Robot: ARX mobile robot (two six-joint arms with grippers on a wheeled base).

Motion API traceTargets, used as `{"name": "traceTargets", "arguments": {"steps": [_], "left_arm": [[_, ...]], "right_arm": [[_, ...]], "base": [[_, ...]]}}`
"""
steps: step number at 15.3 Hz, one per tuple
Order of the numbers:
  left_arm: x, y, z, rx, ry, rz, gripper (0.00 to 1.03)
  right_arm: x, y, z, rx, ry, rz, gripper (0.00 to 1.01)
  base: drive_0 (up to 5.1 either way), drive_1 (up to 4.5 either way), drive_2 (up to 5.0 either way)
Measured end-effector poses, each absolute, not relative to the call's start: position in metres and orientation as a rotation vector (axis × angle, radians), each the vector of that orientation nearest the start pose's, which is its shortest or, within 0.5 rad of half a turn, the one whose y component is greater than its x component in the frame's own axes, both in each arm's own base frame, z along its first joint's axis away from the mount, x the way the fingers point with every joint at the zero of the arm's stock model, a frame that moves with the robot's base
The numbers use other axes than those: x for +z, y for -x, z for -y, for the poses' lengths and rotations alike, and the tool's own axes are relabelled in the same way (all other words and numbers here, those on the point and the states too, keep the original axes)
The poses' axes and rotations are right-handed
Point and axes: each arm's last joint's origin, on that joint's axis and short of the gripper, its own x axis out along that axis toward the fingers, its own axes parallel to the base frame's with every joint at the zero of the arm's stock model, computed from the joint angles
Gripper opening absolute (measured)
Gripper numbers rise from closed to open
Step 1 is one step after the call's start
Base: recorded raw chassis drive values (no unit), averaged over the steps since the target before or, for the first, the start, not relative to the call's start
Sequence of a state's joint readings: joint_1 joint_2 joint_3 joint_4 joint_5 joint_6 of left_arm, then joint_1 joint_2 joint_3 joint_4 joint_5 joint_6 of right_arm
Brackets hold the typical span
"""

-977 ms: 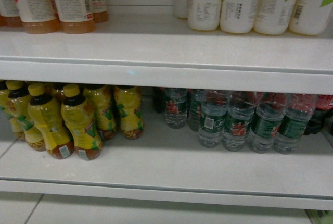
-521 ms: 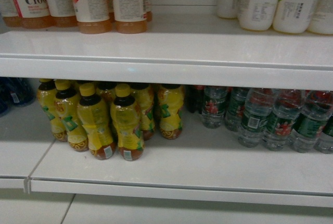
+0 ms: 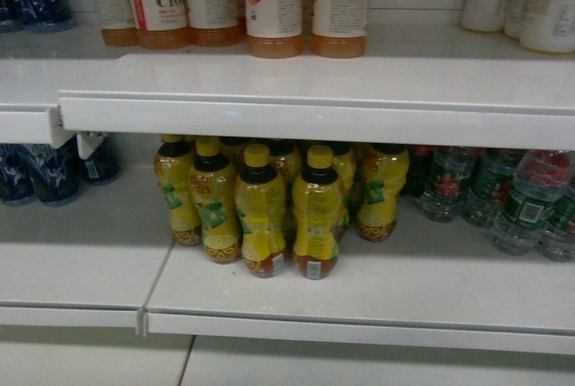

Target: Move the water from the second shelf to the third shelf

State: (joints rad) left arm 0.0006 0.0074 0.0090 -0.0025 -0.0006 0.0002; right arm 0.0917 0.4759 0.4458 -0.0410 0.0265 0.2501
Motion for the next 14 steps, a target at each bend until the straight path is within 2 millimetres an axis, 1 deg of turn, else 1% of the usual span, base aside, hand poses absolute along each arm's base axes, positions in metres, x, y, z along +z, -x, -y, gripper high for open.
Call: {"name": "traceTargets", "arguments": {"steps": [14], "left_arm": [[0.1657,-0.0976,-0.0001,0.000,0.000,-0.002,0.98]], "right_arm": [[0.2699,-0.1281,-0.0110,0.056,-0.245,-0.081,0.43]], "base": [[-5.0,2.42,2.4]]}}
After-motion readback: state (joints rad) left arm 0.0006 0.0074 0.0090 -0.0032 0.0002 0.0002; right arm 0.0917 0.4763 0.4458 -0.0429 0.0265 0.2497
